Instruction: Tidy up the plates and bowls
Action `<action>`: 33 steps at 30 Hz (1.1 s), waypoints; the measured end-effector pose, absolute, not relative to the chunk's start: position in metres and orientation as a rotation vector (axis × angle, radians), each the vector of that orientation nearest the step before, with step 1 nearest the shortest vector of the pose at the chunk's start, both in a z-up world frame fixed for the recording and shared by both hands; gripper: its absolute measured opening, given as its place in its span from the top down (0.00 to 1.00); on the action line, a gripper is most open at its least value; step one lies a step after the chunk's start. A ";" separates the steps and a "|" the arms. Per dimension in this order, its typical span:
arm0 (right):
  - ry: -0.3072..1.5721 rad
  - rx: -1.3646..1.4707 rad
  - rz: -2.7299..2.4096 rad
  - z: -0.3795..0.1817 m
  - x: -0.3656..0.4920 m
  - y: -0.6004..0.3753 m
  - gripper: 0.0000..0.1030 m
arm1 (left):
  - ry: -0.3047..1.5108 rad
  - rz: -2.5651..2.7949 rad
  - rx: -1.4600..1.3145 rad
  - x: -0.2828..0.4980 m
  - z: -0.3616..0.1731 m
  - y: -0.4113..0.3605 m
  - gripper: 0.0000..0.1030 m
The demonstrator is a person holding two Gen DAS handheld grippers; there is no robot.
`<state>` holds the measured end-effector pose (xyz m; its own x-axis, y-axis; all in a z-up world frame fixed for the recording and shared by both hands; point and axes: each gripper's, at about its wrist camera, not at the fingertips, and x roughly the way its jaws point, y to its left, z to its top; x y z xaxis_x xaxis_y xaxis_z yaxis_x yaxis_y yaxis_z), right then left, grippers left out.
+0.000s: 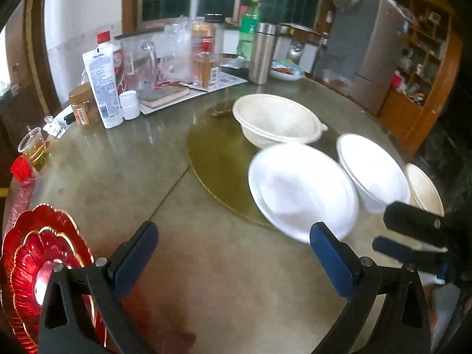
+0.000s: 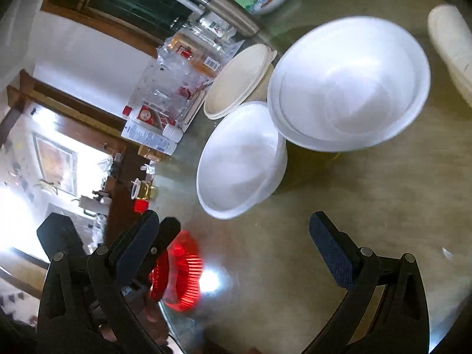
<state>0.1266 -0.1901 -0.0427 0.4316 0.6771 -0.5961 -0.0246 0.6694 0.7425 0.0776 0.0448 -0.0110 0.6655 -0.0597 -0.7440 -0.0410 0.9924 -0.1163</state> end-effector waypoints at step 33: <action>1.030 0.642 0.385 -0.048 0.136 -0.177 0.92 | 0.921 0.024 -0.145 0.105 -0.032 0.027 0.86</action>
